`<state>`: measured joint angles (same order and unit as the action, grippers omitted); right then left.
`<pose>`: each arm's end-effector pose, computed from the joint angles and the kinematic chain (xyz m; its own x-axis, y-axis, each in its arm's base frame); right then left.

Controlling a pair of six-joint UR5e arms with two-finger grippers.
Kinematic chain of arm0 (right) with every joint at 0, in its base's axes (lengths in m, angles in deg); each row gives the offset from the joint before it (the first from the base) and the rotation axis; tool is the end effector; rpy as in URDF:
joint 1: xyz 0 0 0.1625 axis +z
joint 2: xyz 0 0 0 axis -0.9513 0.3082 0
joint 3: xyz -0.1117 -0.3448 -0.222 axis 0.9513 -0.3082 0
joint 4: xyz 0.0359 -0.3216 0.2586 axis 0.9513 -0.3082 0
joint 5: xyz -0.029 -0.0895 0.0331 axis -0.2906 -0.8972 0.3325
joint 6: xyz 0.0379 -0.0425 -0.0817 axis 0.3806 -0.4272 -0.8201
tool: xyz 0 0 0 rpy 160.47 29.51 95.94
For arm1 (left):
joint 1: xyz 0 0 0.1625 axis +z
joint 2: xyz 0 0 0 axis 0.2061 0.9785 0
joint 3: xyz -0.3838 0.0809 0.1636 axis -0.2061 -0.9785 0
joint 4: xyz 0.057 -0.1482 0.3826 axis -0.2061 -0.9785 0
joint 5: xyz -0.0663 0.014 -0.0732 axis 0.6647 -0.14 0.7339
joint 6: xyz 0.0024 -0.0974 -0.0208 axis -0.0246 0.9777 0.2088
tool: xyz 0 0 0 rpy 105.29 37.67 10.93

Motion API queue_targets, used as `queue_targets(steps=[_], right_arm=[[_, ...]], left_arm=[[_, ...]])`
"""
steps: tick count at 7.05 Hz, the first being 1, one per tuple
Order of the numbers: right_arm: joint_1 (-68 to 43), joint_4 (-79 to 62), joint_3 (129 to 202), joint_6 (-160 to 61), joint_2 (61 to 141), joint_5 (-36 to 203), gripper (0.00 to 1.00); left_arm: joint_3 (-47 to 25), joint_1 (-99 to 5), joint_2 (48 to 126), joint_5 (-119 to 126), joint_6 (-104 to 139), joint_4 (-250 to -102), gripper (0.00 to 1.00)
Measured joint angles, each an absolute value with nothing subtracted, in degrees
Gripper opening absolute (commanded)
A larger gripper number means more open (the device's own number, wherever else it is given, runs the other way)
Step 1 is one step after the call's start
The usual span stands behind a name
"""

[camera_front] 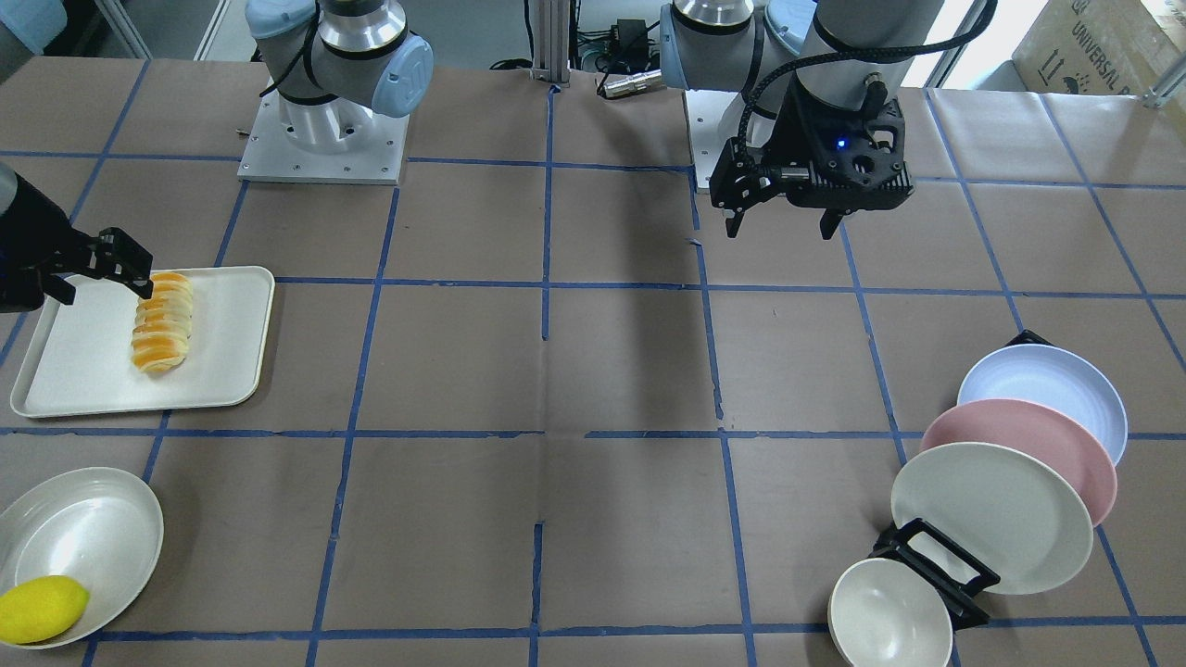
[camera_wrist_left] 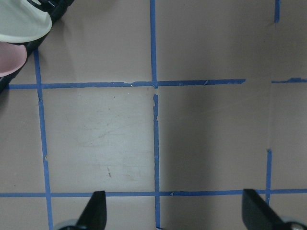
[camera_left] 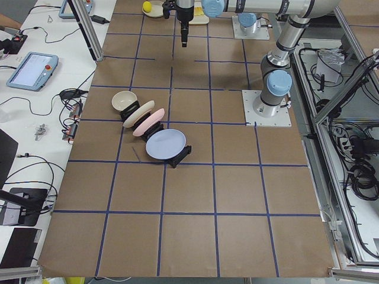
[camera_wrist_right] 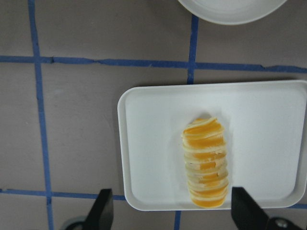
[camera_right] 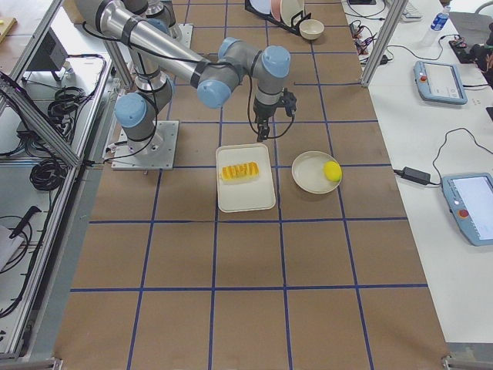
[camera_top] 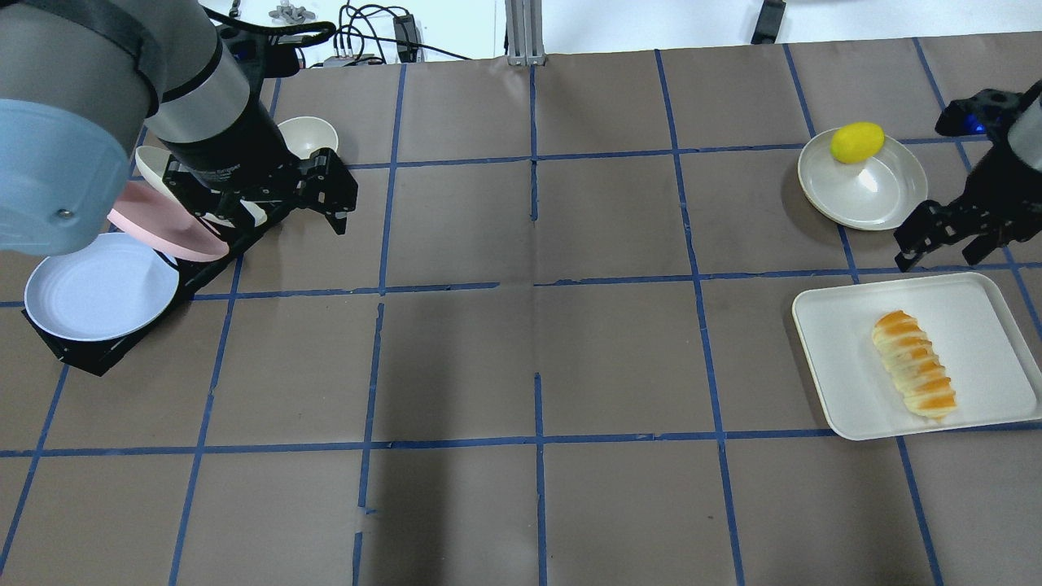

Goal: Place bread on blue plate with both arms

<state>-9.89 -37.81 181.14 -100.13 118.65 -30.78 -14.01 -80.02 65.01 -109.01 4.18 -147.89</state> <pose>-0.1067 -0.4828 0.3366 -0.9936 -0.1073 -0.0340 -0.1099 0.9901 0.0875 -0.1470 -0.4703 0.4762 -0.9998 0.0075 -0.0192 0.0076 1.0000 -0.0057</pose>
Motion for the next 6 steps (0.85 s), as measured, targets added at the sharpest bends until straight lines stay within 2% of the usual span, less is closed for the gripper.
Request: queue_targets(steps=[2, 6], right_arm=[[-13.41, -47.79, 189.23, -107.24, 117.34, -31.24, 0.88], [-16.26, -53.04, 193.88, -112.66, 112.7, -31.42, 0.89]], left_arm=[[-14.99, -74.81, 65.39, -109.4, -1.67, -148.52, 1.0], [-16.7, -51.08, 65.82, -109.15, -30.05, -148.28, 1.0]])
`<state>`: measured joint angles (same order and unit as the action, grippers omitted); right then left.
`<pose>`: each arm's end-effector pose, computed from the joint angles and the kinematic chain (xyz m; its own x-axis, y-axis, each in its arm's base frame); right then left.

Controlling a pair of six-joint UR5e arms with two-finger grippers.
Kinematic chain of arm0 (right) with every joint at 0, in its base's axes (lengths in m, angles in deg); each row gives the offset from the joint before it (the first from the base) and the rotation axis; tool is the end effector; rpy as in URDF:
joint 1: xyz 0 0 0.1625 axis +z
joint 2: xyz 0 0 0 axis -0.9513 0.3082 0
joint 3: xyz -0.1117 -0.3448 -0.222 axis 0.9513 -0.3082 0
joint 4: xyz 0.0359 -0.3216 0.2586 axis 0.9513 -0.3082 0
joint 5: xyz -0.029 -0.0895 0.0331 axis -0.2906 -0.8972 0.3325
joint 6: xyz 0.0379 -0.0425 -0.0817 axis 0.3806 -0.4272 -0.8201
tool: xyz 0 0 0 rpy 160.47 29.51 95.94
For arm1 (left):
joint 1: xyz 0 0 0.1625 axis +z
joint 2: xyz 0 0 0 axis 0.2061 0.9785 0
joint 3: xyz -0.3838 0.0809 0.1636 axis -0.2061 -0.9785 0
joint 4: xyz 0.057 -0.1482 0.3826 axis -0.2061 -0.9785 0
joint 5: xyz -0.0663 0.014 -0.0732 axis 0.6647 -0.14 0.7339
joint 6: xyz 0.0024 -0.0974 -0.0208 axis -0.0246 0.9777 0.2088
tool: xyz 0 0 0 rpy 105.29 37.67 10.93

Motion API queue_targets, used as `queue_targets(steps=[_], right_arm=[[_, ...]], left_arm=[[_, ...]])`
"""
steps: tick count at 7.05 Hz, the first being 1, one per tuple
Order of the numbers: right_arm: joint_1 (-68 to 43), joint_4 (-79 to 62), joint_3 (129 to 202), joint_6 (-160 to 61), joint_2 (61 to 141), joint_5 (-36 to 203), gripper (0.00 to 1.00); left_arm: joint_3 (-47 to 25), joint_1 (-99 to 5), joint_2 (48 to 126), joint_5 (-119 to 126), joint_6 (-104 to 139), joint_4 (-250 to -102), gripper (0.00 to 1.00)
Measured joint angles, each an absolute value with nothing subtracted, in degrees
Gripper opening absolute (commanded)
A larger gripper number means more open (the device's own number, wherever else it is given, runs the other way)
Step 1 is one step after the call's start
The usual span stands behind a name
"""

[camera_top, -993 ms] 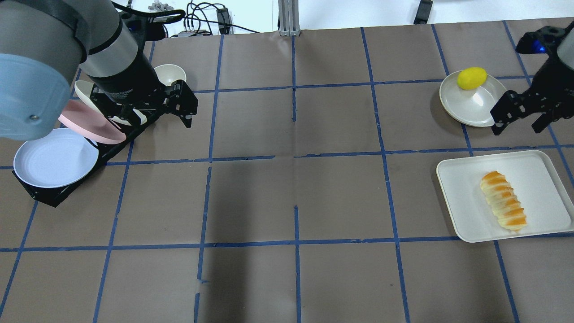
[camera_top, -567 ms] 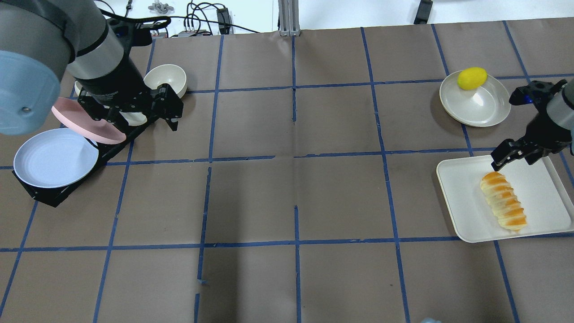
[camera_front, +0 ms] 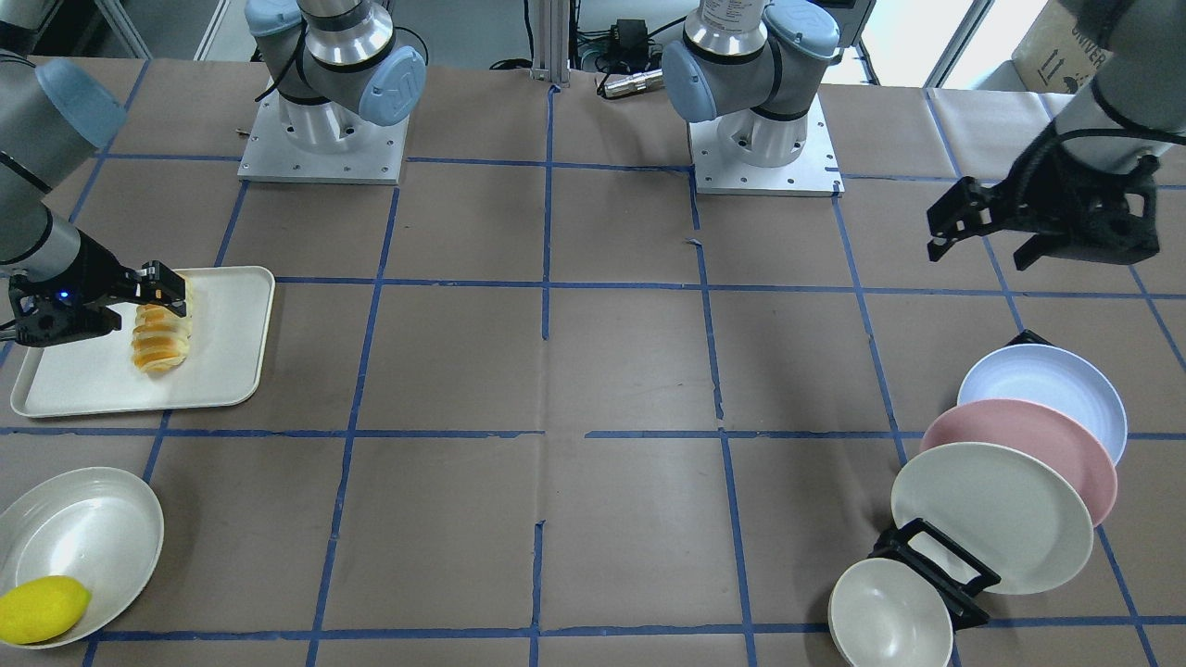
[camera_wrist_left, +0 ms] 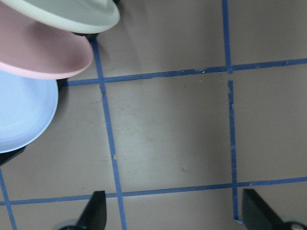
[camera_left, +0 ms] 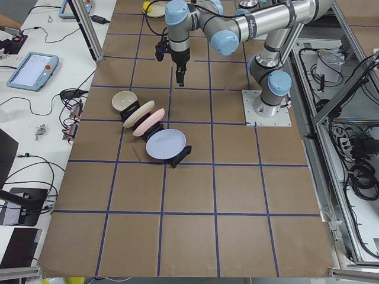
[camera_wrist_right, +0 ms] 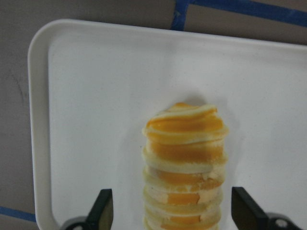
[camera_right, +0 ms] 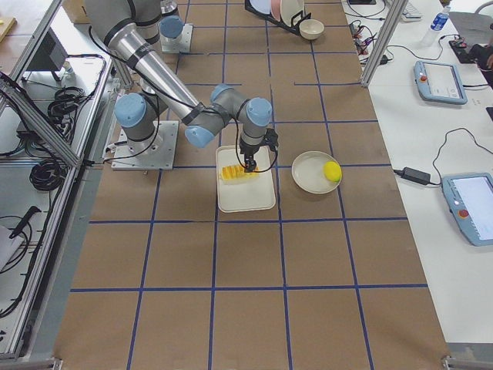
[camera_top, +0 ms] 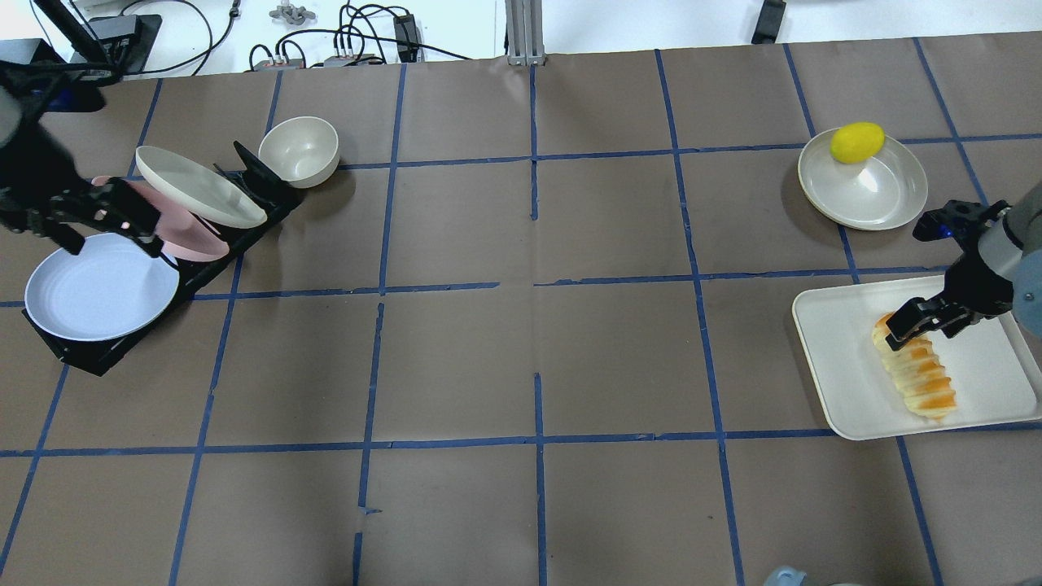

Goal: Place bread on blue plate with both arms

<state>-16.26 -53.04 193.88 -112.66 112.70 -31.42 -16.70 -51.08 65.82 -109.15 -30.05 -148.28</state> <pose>-0.1450 -0.4445 0.2172 -0.9737 -0.2100 -0.0883 -0.2201 0.9672 0.1271 0.0980 -0.4804 0.4459 -0.9949 0.0999 0.0156 0.1007 0.9928 0.0645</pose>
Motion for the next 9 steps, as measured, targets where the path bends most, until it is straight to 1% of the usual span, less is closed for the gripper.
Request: queue_targets(steps=[2, 4, 5, 6, 7, 8, 9], right_arm=[[-17.36, -55.58, 195.63, -113.83, 111.64, -31.41, 0.89], [-18.57, -56.18, 195.94, -113.98, 110.68, -31.36, 0.89], [-18.82, -56.35, 196.07, -113.99, 110.19, -31.35, 0.86], [-18.91, -56.41, 196.25, -113.99, 109.98, -31.32, 0.44], [-18.92, -56.42, 196.39, -114.02, 109.91, -31.31, 0.12], [-18.92, -56.33, 196.44, -114.03, 109.9, -31.32, 0.07], [-18.92, -56.2, 196.46, -114.01, 109.89, -31.34, 0.05]], left_arm=[[-15.94, -42.91, 65.97, -109.24, -42.44, -146.06, 1.0], [-15.68, -36.95, 66.76, -109.1, -47.67, -144.48, 1.0], [-15.48, -35.2, 68.17, -108.96, -49.33, -144.27, 1.0], [-15.17, -33.31, 69.97, -108.85, -51.06, -144.09, 1.0], [-14.92, -30.98, 71.54, -108.71, -53.15, -143.86, 1.0], [-14.58, -28.84, 73.19, -108.61, -55.41, -143.56, 1.0], [-14.02, -27.41, 75.53, -108.55, -56.97, -142.64, 1.0]])
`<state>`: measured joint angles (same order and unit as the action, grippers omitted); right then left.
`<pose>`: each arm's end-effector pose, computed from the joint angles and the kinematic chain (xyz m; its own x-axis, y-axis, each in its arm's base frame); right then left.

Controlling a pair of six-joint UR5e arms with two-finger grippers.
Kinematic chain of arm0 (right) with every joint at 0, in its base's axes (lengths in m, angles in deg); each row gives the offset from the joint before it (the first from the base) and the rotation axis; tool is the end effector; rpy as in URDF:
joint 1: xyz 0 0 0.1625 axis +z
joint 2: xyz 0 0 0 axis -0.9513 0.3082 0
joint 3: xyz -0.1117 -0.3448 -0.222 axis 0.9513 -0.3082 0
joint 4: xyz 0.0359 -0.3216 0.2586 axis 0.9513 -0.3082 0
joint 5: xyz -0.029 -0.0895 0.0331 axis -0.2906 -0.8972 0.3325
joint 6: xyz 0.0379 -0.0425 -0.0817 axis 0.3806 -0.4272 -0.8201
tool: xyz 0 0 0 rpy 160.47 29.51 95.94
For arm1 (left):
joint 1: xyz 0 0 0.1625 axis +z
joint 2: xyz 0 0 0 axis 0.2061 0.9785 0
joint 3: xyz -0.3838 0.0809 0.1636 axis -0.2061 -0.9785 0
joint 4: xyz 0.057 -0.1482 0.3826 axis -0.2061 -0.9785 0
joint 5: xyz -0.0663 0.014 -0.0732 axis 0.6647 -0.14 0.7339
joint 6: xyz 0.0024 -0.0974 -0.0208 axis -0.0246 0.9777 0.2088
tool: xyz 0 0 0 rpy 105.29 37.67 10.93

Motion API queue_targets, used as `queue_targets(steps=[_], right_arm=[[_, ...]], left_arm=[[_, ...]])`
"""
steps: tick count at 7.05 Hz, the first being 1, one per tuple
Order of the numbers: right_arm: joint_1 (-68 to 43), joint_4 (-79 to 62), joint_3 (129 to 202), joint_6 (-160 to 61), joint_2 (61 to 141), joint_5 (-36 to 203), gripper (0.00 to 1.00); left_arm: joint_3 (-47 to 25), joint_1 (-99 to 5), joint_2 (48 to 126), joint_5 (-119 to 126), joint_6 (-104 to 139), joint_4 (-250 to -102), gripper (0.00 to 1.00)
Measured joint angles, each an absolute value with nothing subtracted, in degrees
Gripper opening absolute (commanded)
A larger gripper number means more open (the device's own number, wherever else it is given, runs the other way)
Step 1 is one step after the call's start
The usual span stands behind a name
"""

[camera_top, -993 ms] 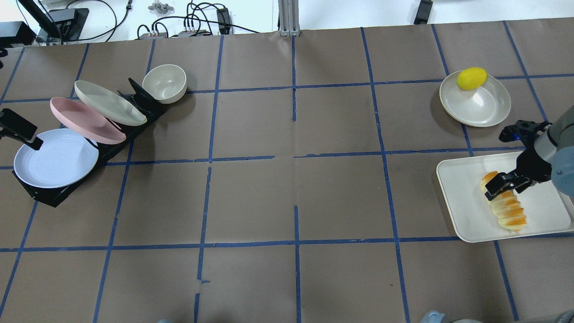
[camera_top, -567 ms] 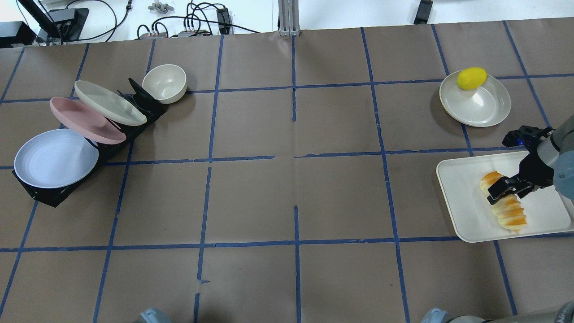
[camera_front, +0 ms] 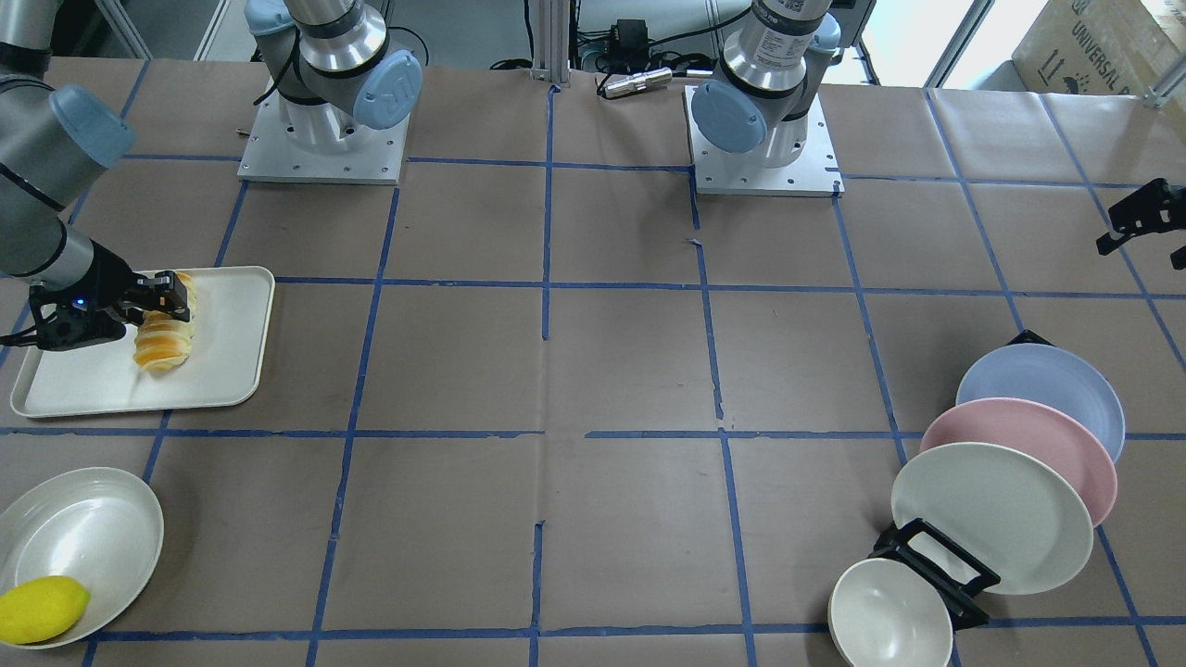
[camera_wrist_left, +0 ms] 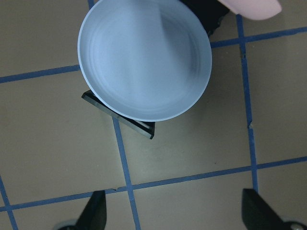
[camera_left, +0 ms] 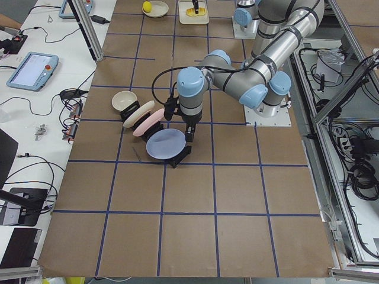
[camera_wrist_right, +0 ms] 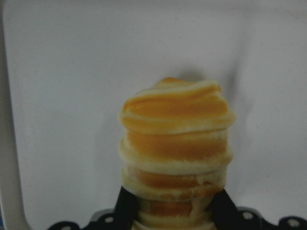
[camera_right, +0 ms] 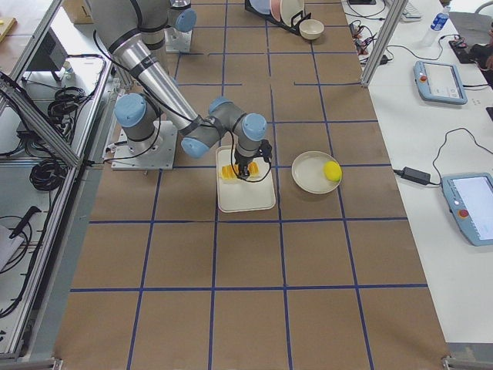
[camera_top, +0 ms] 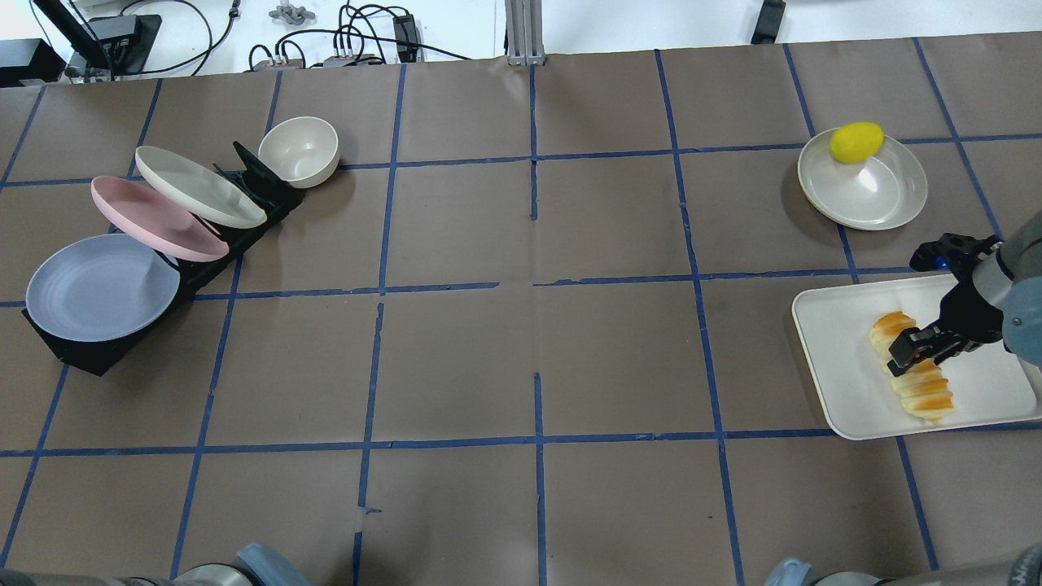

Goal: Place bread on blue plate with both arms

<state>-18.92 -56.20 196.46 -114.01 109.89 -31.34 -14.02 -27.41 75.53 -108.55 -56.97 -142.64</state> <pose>-0.1600 -0.4303 0.1832 -0.9755 -0.1841 -0.1207 -0.2012 0.9681 0.1495 0.3299 -0.4407 0.3920 -0.9856 0.1543 0.0692 0.1581 0.9860 0.0536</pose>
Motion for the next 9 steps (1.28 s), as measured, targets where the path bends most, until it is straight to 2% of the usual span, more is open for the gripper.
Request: queue_targets(steps=[2, 6, 9], right_arm=[[-18.9, -56.11, 196.42, -114.05, 109.96, -31.34, 0.03], [-18.88, -55.42, 194.56, -113.74, 111.29, -31.36, 0.02], [-18.57, -45.82, 185.65, -112.66, 115.58, -31.43, 0.02]], left_arm=[[-10.67, -26.83, 82.86, -108.15, -58.38, -138.8, 1.0], [-0.17, -33.4, 99.05, -102.76, -58.93, -135.35, 1.0], [4.01, -34.44, 103.19, -102.23, -58.9, -135.26, 1.0]])
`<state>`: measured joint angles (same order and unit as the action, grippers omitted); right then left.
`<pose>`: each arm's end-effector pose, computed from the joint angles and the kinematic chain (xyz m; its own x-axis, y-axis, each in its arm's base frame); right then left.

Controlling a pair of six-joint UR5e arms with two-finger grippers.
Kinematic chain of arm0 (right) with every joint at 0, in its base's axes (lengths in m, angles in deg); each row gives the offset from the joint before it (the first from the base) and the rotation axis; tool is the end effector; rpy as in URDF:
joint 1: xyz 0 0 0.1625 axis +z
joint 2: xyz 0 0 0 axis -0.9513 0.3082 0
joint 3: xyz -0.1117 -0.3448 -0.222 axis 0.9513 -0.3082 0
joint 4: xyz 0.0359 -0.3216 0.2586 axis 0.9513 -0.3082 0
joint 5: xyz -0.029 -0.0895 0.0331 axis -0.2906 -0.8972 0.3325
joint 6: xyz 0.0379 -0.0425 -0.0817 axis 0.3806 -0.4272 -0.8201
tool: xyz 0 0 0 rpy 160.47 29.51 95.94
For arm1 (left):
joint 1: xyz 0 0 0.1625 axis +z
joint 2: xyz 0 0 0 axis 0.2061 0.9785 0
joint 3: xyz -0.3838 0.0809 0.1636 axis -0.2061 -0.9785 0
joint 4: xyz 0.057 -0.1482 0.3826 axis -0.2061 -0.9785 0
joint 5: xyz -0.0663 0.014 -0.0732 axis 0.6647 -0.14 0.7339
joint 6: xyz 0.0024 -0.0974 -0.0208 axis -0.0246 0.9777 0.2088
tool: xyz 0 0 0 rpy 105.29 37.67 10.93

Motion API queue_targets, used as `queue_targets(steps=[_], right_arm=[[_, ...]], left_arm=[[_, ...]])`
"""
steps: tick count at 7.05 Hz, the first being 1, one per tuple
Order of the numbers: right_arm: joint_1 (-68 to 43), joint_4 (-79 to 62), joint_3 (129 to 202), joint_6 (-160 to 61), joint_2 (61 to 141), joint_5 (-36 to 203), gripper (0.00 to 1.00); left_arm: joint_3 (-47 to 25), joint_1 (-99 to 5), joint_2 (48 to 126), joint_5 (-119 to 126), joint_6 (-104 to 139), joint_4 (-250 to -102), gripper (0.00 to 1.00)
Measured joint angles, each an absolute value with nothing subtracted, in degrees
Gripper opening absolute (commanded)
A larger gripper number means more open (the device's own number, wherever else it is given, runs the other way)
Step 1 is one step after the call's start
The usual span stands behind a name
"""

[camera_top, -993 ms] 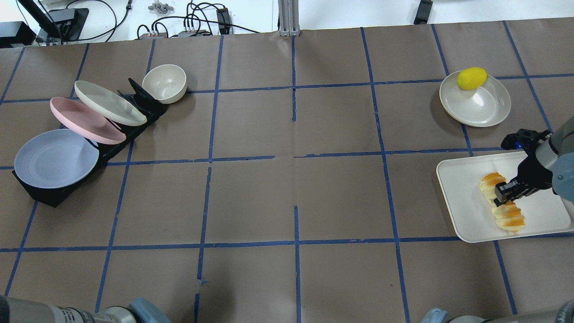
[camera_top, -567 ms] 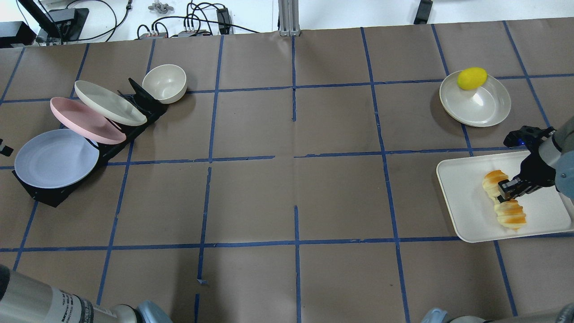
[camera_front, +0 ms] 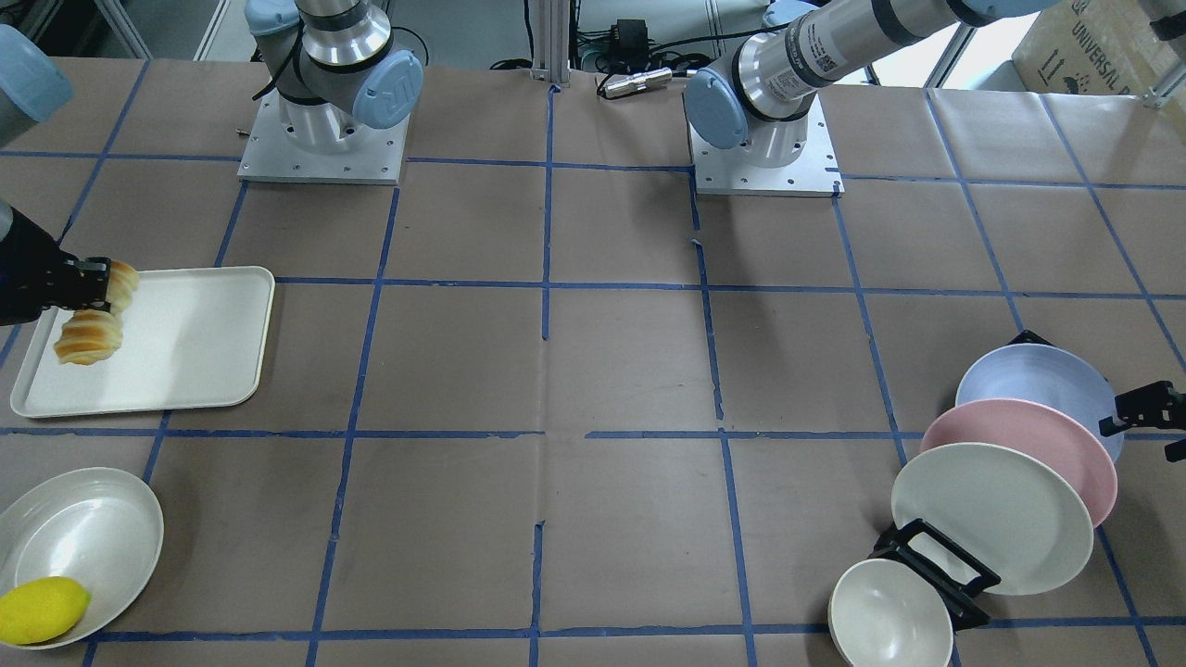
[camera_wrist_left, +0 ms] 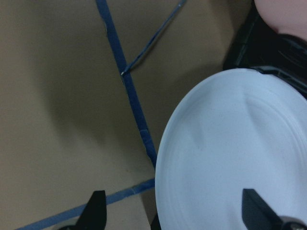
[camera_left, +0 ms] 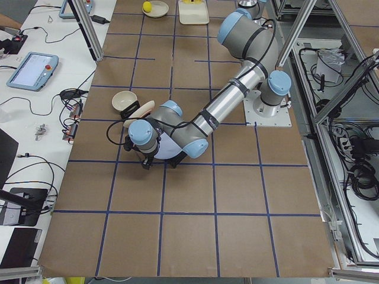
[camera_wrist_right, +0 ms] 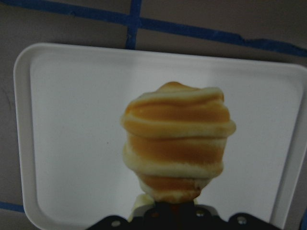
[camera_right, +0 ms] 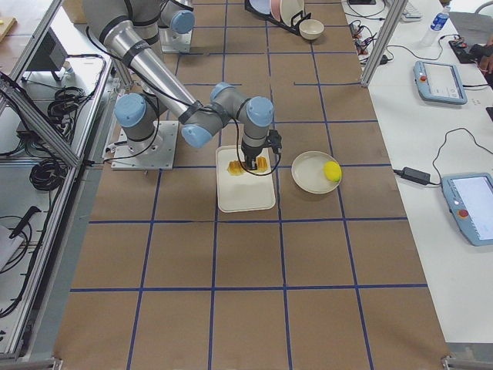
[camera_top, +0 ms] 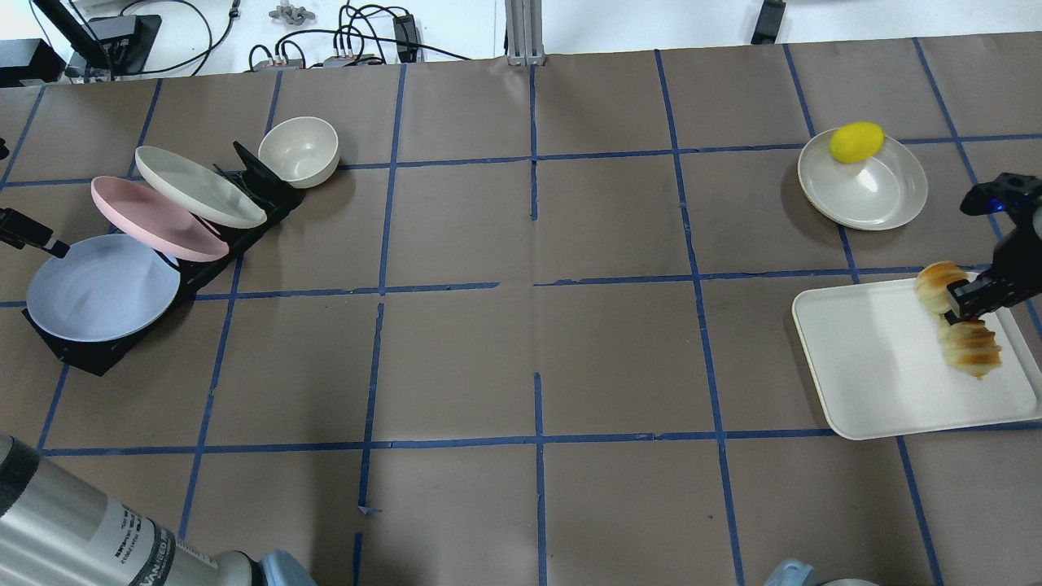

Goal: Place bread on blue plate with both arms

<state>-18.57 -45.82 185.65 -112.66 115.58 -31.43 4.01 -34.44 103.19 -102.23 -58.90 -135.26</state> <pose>-0.1801 -0.4618 0.2886 -0.9840 -0.1741 -0.0390 -0.1767 0.9809 0.0811 0.3794 -0.6045 0.2499 -0.9408 0.3002 0.1573 0.2999 0.9536 -0.0263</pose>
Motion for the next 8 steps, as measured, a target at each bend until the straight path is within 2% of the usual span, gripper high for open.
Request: queue_targets(steps=[3, 6, 8], right_arm=[[-17.91, -33.32, 172.14, -112.55, 117.32, -31.33, 0.02], [-11.23, -26.64, 166.03, -102.98, 120.27, -31.19, 0.03], [-3.56, -24.79, 165.21, -92.04, 121.67, -31.37, 0.03]], left_arm=[[4.0, -35.4, 103.68, -101.09, -58.83, -135.51, 0.96], [3.72, -35.54, 103.68, -100.82, -58.73, -135.59, 0.93], [3.43, -35.6, 103.74, -100.97, -58.52, -135.64, 0.72]])
